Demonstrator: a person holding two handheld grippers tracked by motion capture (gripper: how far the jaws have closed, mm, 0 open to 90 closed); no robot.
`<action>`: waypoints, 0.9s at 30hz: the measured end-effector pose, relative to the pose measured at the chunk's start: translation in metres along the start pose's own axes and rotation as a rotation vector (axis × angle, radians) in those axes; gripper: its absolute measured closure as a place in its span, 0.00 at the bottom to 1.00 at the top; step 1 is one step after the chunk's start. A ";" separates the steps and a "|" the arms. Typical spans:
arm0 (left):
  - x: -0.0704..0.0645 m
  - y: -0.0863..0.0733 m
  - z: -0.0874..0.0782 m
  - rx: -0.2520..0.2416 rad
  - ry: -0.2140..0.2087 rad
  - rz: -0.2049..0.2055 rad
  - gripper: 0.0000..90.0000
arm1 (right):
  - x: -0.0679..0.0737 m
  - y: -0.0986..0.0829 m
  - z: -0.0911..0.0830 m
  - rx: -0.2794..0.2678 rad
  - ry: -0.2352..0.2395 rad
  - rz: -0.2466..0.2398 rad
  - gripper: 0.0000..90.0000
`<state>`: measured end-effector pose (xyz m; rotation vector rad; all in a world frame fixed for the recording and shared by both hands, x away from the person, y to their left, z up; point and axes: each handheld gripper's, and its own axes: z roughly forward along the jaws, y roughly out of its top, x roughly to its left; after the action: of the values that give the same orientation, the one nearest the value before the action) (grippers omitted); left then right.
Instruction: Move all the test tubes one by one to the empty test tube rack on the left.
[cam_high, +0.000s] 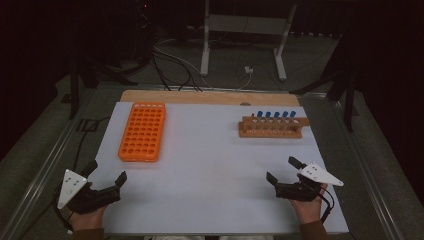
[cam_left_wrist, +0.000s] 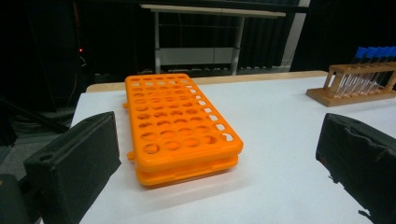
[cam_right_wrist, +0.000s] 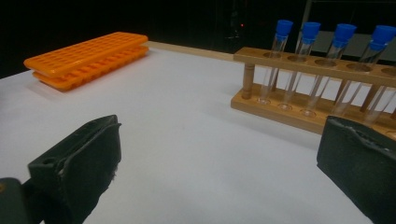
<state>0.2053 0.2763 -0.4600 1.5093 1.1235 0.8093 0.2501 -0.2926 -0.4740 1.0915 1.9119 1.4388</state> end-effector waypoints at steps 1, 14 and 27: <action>0.000 0.000 0.000 0.001 0.002 0.001 0.01 | 0.001 0.000 0.000 0.001 0.000 -0.001 0.00; 0.001 0.001 -0.003 -0.020 0.029 -0.011 0.01 | 0.003 0.001 -0.002 -0.005 -0.004 -0.001 0.00; 0.001 -0.002 -0.002 -0.011 0.040 -0.022 0.01 | -0.006 0.026 -0.003 -0.039 -0.022 0.009 0.00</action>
<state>0.2035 0.2774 -0.4612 1.4749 1.1615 0.8332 0.2594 -0.2963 -0.4490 1.0950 1.8589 1.4570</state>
